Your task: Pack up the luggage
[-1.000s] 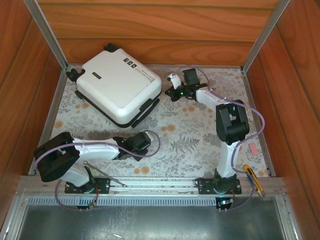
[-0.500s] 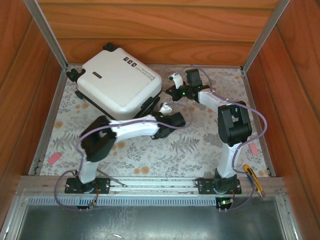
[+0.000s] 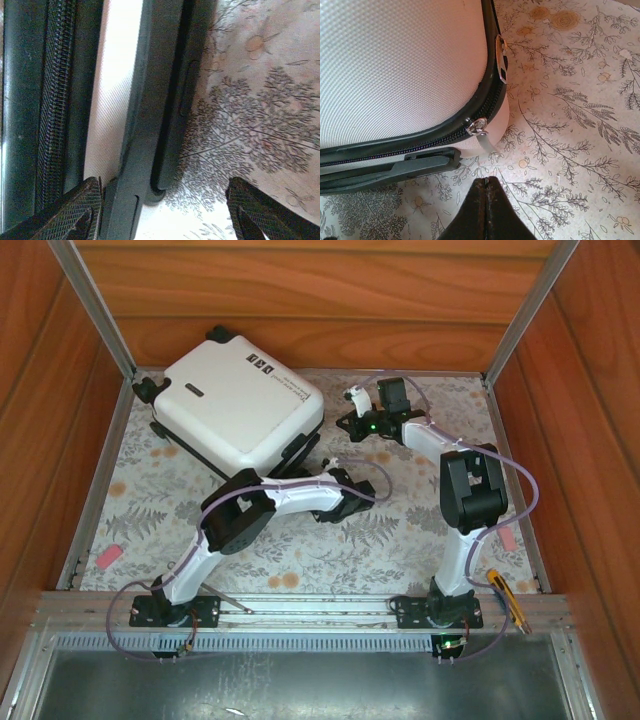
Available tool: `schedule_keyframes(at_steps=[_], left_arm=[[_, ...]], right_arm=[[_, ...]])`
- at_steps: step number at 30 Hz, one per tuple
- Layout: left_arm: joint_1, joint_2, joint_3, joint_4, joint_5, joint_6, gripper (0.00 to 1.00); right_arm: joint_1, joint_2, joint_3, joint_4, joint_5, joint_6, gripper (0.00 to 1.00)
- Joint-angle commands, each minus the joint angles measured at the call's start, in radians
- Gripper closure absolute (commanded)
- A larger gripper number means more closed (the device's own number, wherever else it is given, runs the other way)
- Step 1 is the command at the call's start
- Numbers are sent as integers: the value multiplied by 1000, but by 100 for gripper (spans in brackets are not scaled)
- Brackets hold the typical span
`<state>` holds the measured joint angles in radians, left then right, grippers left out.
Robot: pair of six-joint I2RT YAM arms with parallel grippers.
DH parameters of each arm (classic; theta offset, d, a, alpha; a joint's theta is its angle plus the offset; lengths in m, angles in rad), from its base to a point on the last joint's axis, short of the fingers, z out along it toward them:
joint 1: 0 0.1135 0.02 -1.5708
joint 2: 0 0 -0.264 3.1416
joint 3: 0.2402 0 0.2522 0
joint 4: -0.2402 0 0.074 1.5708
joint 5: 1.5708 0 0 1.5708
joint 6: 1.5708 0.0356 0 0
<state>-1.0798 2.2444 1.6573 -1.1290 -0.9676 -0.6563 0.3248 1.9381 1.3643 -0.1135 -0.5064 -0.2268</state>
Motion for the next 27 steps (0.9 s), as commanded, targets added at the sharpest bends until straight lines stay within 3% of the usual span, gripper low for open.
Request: schedule_keyframes(at_steps=[1,19,27], left_arm=[[19,29,41,-39,-16,-8,30],[87,104,115,-3,84,69,34],[123,66,134,89,198,179,38]], right_arm=[[-4,-21,-10,-14,-32,0,100],[-5,-17,-8,-35,-31,-10,100],[-5,-22,-13,-40,-30,-14,100]])
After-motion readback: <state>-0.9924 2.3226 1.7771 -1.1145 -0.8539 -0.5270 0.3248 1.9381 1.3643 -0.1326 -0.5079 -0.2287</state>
